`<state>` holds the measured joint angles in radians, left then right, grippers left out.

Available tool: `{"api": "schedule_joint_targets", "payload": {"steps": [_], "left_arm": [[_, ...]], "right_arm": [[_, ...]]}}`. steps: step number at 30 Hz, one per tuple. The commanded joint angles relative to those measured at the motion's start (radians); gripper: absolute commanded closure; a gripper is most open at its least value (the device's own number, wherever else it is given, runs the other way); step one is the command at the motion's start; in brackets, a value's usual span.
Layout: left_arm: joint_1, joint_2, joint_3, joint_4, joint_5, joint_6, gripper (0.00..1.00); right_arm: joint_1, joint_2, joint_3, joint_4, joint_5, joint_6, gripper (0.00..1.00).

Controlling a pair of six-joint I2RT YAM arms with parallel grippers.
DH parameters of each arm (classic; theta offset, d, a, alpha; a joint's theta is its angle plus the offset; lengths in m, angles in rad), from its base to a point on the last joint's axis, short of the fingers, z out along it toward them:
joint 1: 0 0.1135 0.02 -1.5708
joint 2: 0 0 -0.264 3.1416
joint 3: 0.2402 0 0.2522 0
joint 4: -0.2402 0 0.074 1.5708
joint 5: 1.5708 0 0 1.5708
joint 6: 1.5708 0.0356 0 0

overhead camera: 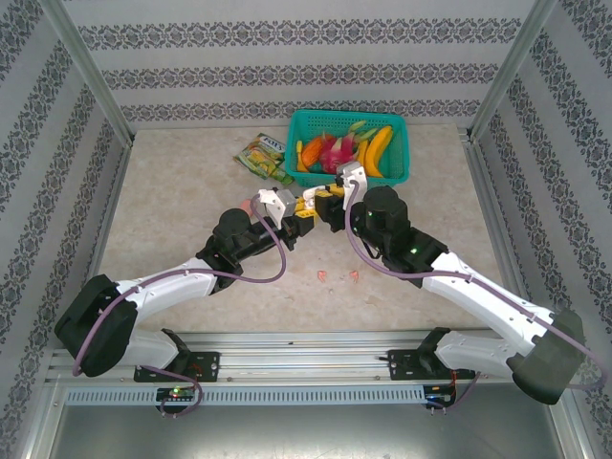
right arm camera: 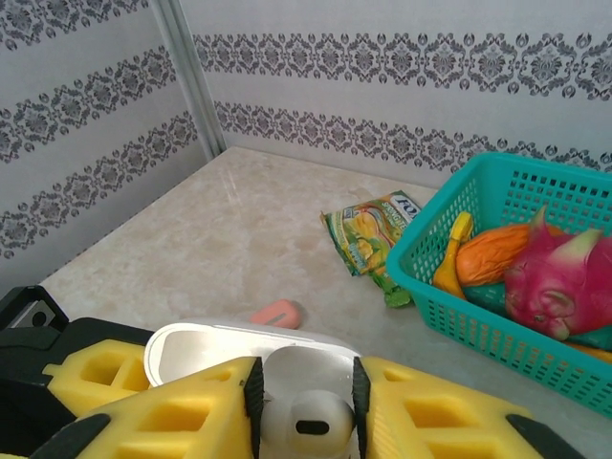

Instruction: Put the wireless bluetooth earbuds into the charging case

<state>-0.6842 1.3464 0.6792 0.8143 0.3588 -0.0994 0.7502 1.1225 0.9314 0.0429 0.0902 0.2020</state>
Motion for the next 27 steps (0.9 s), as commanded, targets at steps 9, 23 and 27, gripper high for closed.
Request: {"api": "schedule_joint_targets", "payload": {"steps": [9,23,27], "left_arm": [[0.011,-0.020,0.036,0.056,0.013,-0.016,1.00],[0.011,-0.002,0.036,0.060,0.017,-0.017,1.00],[0.011,-0.002,0.035,0.056,0.020,-0.014,1.00]], "right_arm": [[0.018,-0.027,0.019,-0.006,0.055,0.000,0.59],[0.006,-0.050,0.088,-0.023,0.045,0.062,0.41],[-0.010,-0.049,0.125,-0.037,0.037,0.118,0.38]]}}
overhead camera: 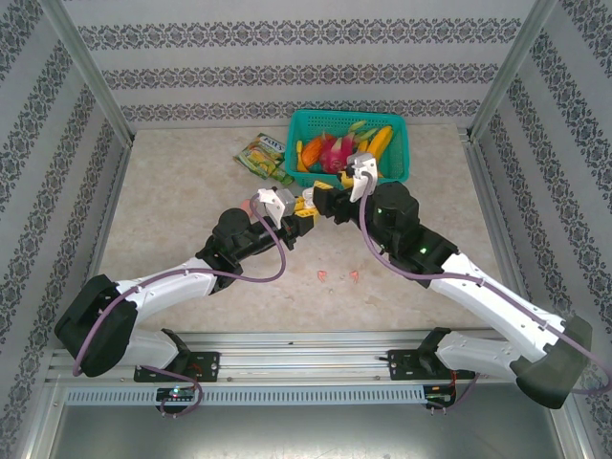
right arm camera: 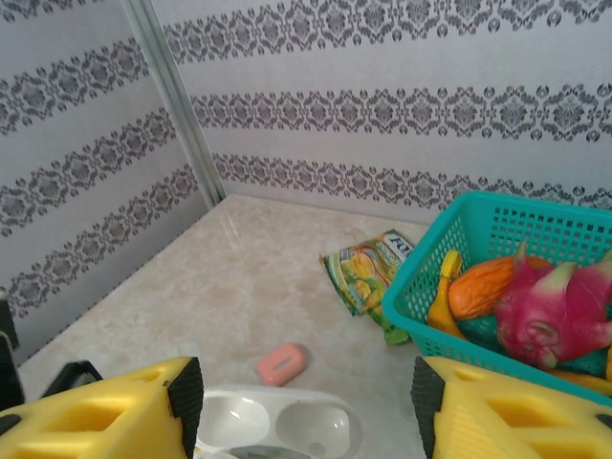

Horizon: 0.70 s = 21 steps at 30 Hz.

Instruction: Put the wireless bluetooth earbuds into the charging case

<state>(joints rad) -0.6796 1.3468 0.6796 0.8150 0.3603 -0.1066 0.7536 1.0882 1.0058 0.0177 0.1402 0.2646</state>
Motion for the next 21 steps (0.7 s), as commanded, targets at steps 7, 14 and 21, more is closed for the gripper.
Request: {"api": "schedule_joint_targets", "payload": {"steps": [7,14,21], "left_arm": [[0.006,-0.013,0.025,0.028,0.061,0.019,1.00],[0.006,-0.036,0.027,-0.039,0.141,0.048,1.00],[0.006,-0.043,0.023,-0.061,0.164,0.063,1.00]], "right_arm": [[-0.141,0.125,0.282,-0.297,-0.153,0.156,0.39],[-0.215,0.352,0.525,-0.561,-0.280,0.154,0.50],[-0.237,0.522,0.672,-0.736,-0.332,0.095,0.63]]}}
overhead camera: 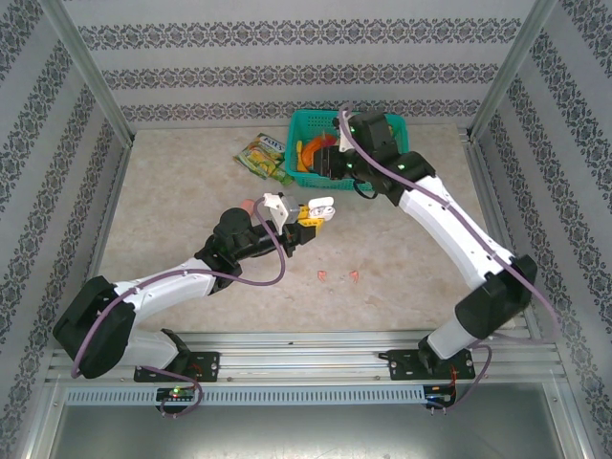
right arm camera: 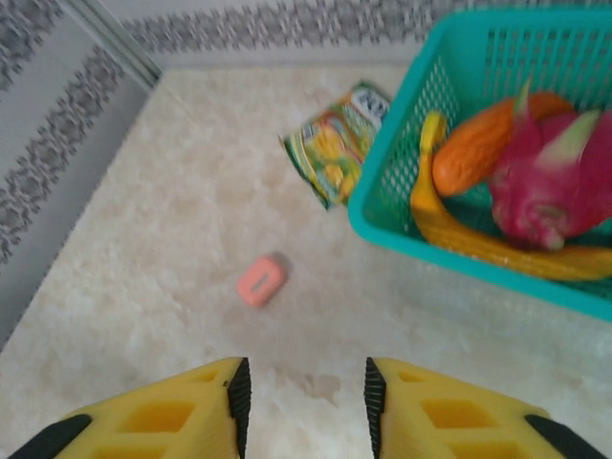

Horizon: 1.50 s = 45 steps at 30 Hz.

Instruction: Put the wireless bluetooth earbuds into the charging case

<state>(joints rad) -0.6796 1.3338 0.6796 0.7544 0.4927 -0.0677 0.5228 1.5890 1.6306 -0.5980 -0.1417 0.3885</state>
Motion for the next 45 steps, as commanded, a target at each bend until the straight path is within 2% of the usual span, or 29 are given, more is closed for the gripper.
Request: {"api": "schedule_joint_targets", "payload": {"steps": [1,5,12,20,22,26,30,38,41,45], "left_arm": [[0.006,-0.030,0.021,0.004,0.029,0.025,1.00],[0.006,-0.031,0.023,0.003,-0.002,0.029,1.00],[0.008,-0.009,0.025,0.020,-0.075,0.023,1.00],[0.016,0.022,0.026,0.049,-0.101,-0.012,1.00],[0.017,0.029,0.029,0.042,-0.104,-0.023,1.00],[0.020,0.072,0.104,-0.135,-0.097,-0.079,1.00],[0.022,0.196,0.248,-0.362,-0.027,-0.188,1.00],[0.022,0.484,0.423,-0.452,-0.014,-0.485,1.00],[0.022,0.561,0.481,-0.484,-0.042,-0.562,1.00],[0.022,0.664,0.622,-0.617,-0.051,-0.595,0.97]], "right_arm": [[-0.006,0.030,0.046,-0.128,-0.057,-0.031,0.65],[0.002,0.032,0.018,-0.146,-0.077,-0.042,0.70],[0.052,-0.067,-0.085,-0.152,-0.050,-0.050,0.74],[0.058,-0.201,-0.214,-0.101,0.022,-0.004,0.74],[0.048,-0.226,-0.239,-0.080,0.061,0.023,0.70],[-0.004,-0.281,-0.322,-0.035,0.150,0.109,0.64],[-0.042,-0.318,-0.436,0.017,0.201,0.167,0.58],[-0.053,-0.373,-0.645,0.120,0.233,0.276,0.55],[-0.052,-0.393,-0.683,0.126,0.251,0.289,0.54],[-0.053,-0.412,-0.710,0.133,0.257,0.298,0.53]]}}
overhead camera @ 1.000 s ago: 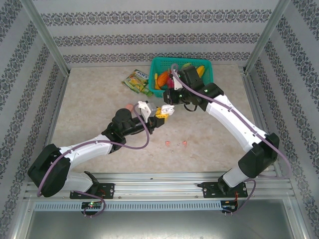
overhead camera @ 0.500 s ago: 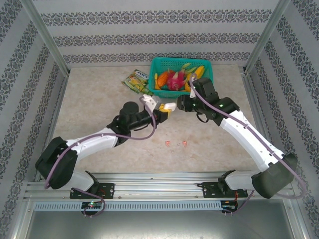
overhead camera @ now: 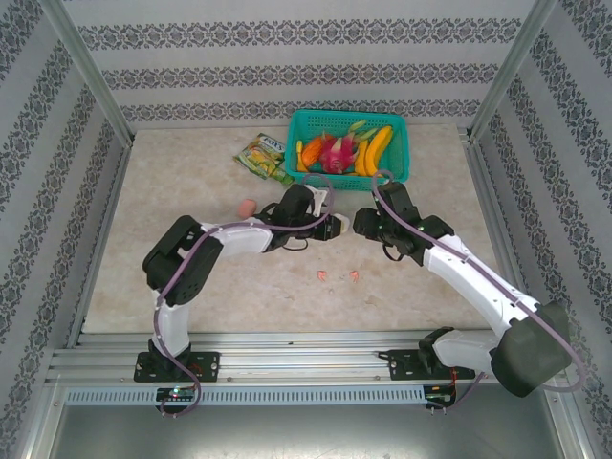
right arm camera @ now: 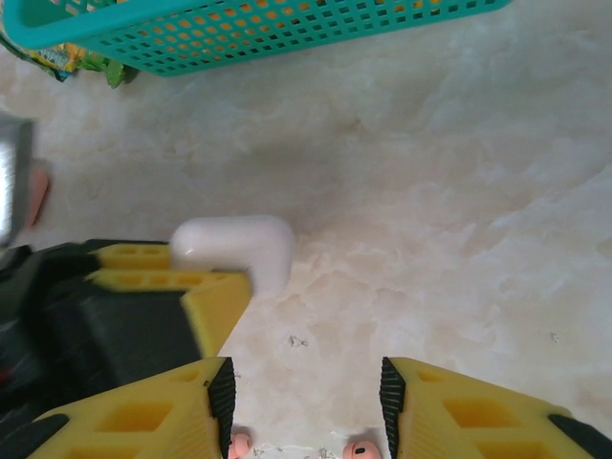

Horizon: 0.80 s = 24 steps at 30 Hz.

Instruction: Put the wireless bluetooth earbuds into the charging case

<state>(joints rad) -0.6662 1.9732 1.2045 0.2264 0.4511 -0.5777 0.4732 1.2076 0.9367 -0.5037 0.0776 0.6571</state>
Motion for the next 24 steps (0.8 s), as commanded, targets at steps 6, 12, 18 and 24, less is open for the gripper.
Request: {"api": "schedule_joint_targets", "payload": {"steps": [6,12,18,24], "left_arm": [[0.008,0.169,0.277,-0.235,-0.012,-0.095,0.89],[0.008,0.249,0.356,-0.319,-0.038,-0.086,0.78],[0.008,0.275,0.391,-0.387,-0.068,-0.056,0.69],[0.009,0.260,0.406,-0.438,-0.115,-0.020,0.54]], "right_arm": [[-0.005,-0.047,-0.032,0.047,0.037,0.042,0.49],[-0.005,-0.061,-0.034,0.045,0.032,0.045,0.46],[-0.007,-0.082,-0.036,0.039,0.038,0.042,0.43],[-0.007,-0.099,-0.022,0.023,0.038,0.043,0.42]]}}
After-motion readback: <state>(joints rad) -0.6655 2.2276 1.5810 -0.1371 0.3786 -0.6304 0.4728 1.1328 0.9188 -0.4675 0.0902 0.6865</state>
